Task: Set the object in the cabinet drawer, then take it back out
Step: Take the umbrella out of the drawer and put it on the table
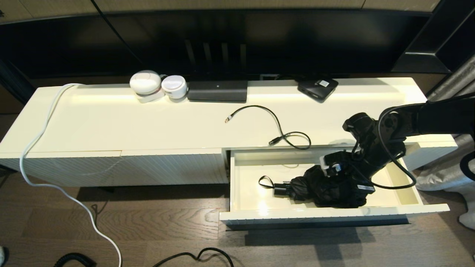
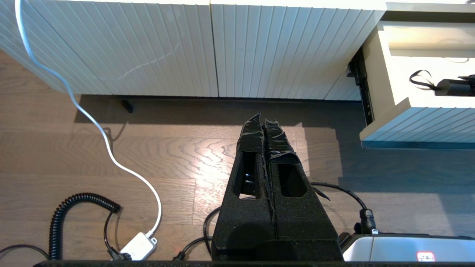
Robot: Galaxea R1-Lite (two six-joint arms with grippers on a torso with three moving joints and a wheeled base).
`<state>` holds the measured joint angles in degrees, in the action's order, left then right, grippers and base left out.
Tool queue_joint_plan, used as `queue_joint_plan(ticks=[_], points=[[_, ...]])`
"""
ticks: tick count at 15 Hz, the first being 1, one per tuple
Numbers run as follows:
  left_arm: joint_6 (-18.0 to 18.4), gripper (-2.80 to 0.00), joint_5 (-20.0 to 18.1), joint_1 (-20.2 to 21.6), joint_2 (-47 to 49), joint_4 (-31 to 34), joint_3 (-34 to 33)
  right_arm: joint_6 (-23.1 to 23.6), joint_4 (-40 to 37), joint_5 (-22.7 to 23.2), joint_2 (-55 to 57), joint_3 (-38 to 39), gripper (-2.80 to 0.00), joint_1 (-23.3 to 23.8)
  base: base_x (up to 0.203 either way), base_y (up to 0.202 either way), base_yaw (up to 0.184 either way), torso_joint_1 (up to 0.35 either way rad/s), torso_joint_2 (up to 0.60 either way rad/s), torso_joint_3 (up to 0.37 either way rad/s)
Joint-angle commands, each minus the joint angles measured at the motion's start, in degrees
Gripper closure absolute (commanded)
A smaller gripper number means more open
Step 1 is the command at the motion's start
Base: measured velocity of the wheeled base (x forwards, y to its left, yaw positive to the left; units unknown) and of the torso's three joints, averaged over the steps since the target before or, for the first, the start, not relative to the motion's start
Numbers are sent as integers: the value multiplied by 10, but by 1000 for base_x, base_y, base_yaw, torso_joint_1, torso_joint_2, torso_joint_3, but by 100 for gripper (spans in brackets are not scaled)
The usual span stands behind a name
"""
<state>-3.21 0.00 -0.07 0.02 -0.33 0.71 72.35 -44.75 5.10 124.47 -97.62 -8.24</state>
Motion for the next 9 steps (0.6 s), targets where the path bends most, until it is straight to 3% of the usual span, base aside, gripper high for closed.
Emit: queue_joint_plan(ticks=[1,9], points=[[0,0,0,1,1,0,0,4,-2,2,2,-1,0,-1,0,0,0,0,0,0],[0,0,-1,0,1,0,0,6,-2,3,1,9,0,-1,0,0,0,0,0,0]])
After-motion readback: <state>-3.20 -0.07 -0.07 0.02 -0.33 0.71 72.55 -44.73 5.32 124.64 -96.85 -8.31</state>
